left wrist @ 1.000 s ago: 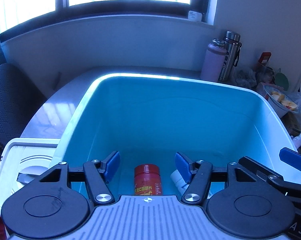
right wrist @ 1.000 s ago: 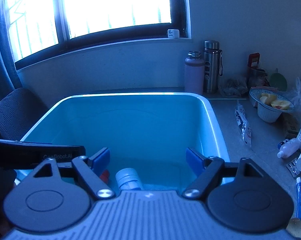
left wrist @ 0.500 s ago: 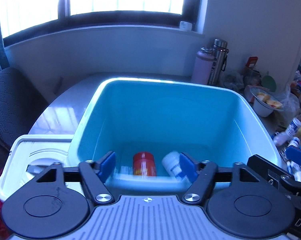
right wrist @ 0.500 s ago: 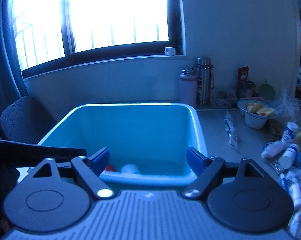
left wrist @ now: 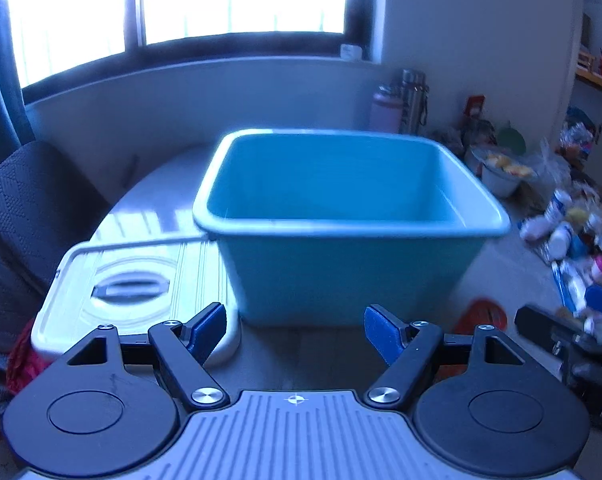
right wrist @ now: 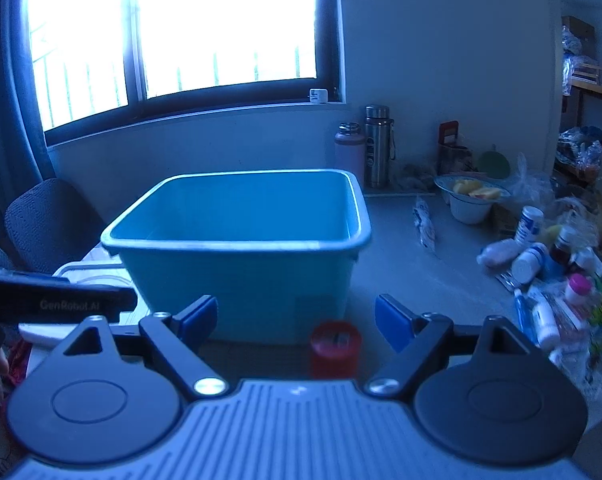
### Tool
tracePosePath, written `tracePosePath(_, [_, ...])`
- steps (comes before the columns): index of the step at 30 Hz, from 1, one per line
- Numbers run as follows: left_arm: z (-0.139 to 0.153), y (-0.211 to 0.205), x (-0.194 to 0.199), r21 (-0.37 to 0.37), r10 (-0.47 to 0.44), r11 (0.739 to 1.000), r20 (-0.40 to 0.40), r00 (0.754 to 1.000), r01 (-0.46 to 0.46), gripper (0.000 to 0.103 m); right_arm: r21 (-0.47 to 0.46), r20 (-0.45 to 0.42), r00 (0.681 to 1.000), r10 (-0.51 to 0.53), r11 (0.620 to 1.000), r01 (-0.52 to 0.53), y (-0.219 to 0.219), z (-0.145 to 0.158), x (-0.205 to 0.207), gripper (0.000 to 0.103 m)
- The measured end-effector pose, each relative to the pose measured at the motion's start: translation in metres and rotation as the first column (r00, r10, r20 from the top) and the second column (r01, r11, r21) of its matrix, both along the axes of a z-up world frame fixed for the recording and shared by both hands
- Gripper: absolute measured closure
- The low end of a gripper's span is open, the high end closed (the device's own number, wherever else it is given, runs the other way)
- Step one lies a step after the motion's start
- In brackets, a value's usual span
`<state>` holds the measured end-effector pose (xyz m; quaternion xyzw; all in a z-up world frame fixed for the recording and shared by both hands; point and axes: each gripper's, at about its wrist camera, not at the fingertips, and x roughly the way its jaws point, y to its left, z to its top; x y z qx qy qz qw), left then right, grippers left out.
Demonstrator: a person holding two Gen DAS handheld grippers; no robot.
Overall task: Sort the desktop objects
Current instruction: 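Withdraw both tools from the tub toward the red canister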
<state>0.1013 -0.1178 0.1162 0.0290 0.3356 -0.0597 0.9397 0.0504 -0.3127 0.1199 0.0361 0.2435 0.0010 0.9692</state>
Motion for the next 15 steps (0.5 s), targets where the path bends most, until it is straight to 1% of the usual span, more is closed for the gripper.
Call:
tracePosePath(2, [-0.009,0.002,-0.013,0.015,-0.004,1.0,-0.011,1.0,0.004,0.025,-0.012,-0.005,1.0,-0.003,1.0,0.003,0.002,-0.005,-0.011,0.017])
tracePosePath(6, [-0.028,0.01,-0.033,0.014,-0.005,1.0,-0.054,0.999,0.006,0.025,-0.015,-0.02,1.0,-0.001,1.0,0.0,0.005,-0.018,-0.027,0.017])
tracePosePath(11, [-0.05,0.012,-0.05,0.031,-0.001,1.0,-0.064,0.998,0.003,0.025,-0.019,-0.036,0.999,-0.017,1.0,0.016,0.008,-0.036,-0.043,0.017])
tracePosePath(15, [-0.068,0.01,-0.059,0.03,0.008,1.0,-0.078,0.997,-0.006,0.025,-0.051,-0.046,0.999,-0.027,0.998,0.025,0.009,-0.055,-0.055,0.017])
